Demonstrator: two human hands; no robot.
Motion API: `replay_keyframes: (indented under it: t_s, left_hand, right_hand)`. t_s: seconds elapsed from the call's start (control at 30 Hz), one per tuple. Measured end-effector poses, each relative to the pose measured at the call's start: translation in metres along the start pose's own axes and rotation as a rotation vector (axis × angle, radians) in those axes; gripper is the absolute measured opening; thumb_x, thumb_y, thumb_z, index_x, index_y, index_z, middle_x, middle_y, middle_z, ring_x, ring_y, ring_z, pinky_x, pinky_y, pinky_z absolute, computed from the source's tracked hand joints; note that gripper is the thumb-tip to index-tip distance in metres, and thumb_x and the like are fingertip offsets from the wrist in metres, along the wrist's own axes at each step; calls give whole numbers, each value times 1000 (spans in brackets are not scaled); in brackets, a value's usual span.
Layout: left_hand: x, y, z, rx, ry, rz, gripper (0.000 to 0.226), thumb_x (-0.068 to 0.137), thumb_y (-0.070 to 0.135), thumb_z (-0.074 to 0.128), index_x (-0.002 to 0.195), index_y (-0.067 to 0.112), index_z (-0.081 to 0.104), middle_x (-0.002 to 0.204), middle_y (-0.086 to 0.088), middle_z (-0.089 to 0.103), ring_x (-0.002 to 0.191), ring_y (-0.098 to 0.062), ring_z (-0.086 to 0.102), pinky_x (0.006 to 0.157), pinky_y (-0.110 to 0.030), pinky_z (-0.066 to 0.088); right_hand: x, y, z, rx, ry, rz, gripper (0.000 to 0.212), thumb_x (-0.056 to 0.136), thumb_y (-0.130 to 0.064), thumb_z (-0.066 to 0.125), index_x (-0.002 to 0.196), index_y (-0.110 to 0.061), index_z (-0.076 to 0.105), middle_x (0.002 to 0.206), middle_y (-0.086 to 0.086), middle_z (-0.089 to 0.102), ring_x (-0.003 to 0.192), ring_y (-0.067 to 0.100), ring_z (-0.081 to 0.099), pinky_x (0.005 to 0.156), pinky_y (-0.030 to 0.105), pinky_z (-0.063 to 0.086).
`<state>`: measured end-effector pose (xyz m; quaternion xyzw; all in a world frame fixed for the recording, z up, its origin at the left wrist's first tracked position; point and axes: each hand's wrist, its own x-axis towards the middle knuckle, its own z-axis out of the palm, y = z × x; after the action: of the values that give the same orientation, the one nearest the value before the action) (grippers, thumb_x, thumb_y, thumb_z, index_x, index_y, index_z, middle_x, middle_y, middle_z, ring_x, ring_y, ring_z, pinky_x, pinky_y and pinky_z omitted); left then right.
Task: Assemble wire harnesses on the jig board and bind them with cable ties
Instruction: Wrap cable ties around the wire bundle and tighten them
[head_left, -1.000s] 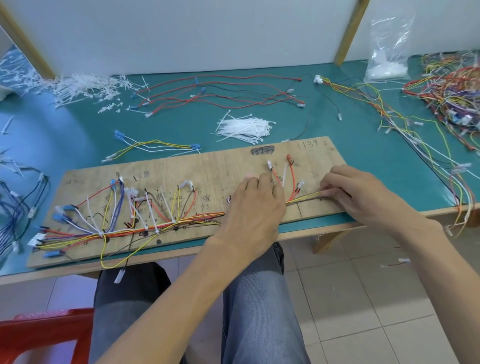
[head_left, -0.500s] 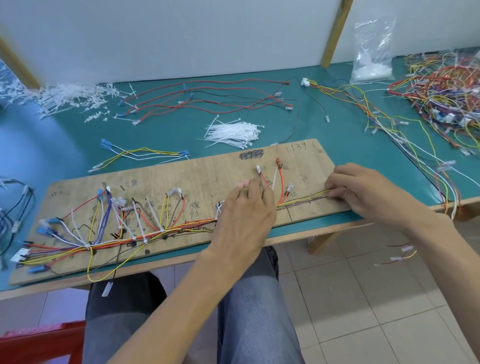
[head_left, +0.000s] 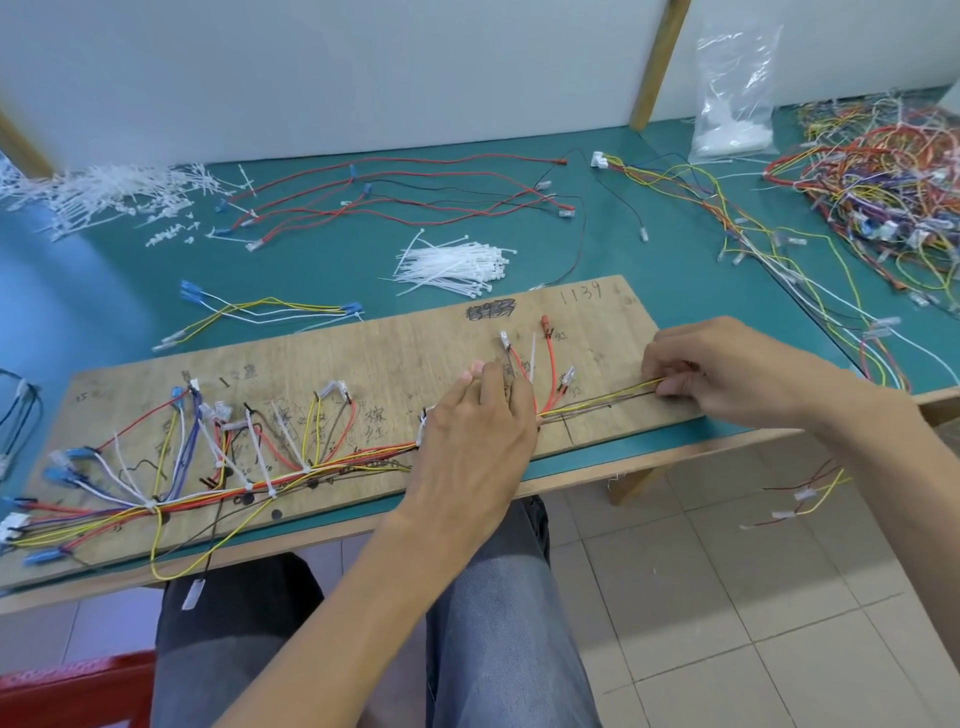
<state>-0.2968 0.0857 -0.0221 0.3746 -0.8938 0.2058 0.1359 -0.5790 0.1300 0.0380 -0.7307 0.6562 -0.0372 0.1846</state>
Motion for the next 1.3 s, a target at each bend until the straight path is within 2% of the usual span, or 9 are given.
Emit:
replay_keyframes:
  t_s: [0.2, 0.3, 0.37, 0.43, 0.57, 0.8, 0.93, 1.2, 1.3]
  left_hand:
    - [3, -1, 2, -93, 43, -24, 33, 92, 45, 74, 95, 15, 60, 88, -8, 57, 63, -21, 62, 52, -33, 52]
    - [1, 2, 2, -55, 26, -10, 41, 78, 36, 89, 94, 18, 57, 87, -6, 58, 64, -19, 63, 61, -31, 56]
    - [1, 2, 2, -87, 21, -31, 48, 74, 30, 92, 100, 16, 54, 88, -7, 58, 66, -21, 64, 56, -33, 54]
    - [3, -1, 2, -163, 34, -61, 31, 96, 35, 73, 104, 15, 50, 86, -6, 53, 62, -22, 61, 44, -33, 40]
    - [6, -5, 1, -177, 51, -96, 27, 108, 41, 44, 107, 15, 48, 85, -4, 51, 59, -22, 59, 45, -30, 26]
    - [4, -3, 0, -191, -14, -91, 30, 106, 46, 48, 102, 17, 52, 90, -3, 53, 63, -22, 60, 47, -31, 29]
    - [4, -3, -1, -192, -14, -108, 28, 104, 46, 50, 98, 18, 51, 88, -2, 52, 61, -21, 58, 47, -30, 27]
    - [4, -4, 1, -197, -16, -107, 28, 105, 46, 48, 95, 19, 51, 86, -1, 50, 59, -19, 54, 47, -29, 27]
    - [3, -4, 1, -191, -20, -103, 30, 105, 45, 45, 95, 18, 52, 86, -2, 50, 60, -19, 54, 47, -29, 27]
  right_hand:
    - [-1, -9, -28, 126, 235, -38, 24, 90, -4, 78, 93, -28, 78, 83, -16, 75, 81, 6, 70, 76, 26, 55]
    - [10, -18, -23, -16, 71, -5, 29, 92, -16, 75, 117, -31, 75, 94, -22, 70, 89, -3, 64, 81, 11, 45]
    - [14, -27, -9, -69, -37, 29, 35, 90, -23, 74, 124, -32, 70, 100, -20, 69, 95, 6, 64, 89, 25, 52]
    - [14, -33, 2, -29, -52, 23, 36, 88, -23, 76, 121, -36, 70, 94, -18, 69, 92, 10, 64, 87, 31, 53]
    - [14, -27, -1, 153, -83, 34, 40, 83, -26, 85, 115, -43, 68, 90, -14, 68, 83, 5, 64, 74, 14, 47]
    - [6, -7, -26, 214, 84, 113, 55, 83, 3, 69, 118, -40, 71, 97, -16, 71, 97, 5, 67, 94, 36, 53]
    - [5, -10, -24, 458, 239, 100, 71, 77, 17, 54, 128, -31, 68, 122, -19, 73, 120, 5, 64, 108, 32, 44]
    - [45, -25, -13, 760, 649, 265, 35, 103, 0, 49, 119, -22, 72, 108, -9, 80, 107, 5, 72, 85, 11, 48]
    - [67, -35, -15, 787, 642, 317, 22, 105, -15, 52, 105, -23, 73, 94, -5, 80, 85, 9, 73, 78, 22, 53]
